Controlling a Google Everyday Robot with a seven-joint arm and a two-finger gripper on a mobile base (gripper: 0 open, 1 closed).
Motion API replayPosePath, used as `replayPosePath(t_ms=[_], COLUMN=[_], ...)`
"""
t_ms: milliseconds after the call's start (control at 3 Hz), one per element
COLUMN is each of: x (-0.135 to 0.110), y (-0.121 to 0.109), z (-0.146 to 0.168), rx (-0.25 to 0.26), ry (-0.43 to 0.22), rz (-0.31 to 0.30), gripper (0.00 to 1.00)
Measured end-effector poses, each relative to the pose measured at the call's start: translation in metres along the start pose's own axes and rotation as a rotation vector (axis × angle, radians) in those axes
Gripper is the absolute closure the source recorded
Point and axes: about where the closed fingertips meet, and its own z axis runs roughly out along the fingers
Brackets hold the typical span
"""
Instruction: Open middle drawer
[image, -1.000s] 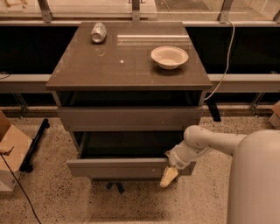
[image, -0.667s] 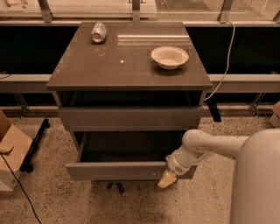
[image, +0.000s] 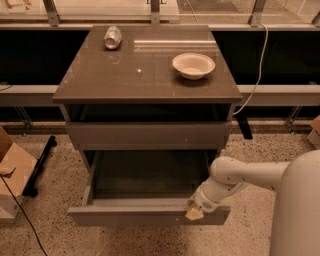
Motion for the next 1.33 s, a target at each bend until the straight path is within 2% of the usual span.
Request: replayPosePath(t_ms=[333,667,1000,1333], x=[0.005,0.011,0.024,0.024], y=[0.01,0.021,0.044,0.044], z=[0.003,0.007,0.015,0.015], rx=[-0.015,-0.029,-0.055,-0.055], ry=[0.004,0.001,-0.008,-0.008], rz=[0.016,0.042,0.104,0.104], gripper=[0.86,0.63,0.32,0.09])
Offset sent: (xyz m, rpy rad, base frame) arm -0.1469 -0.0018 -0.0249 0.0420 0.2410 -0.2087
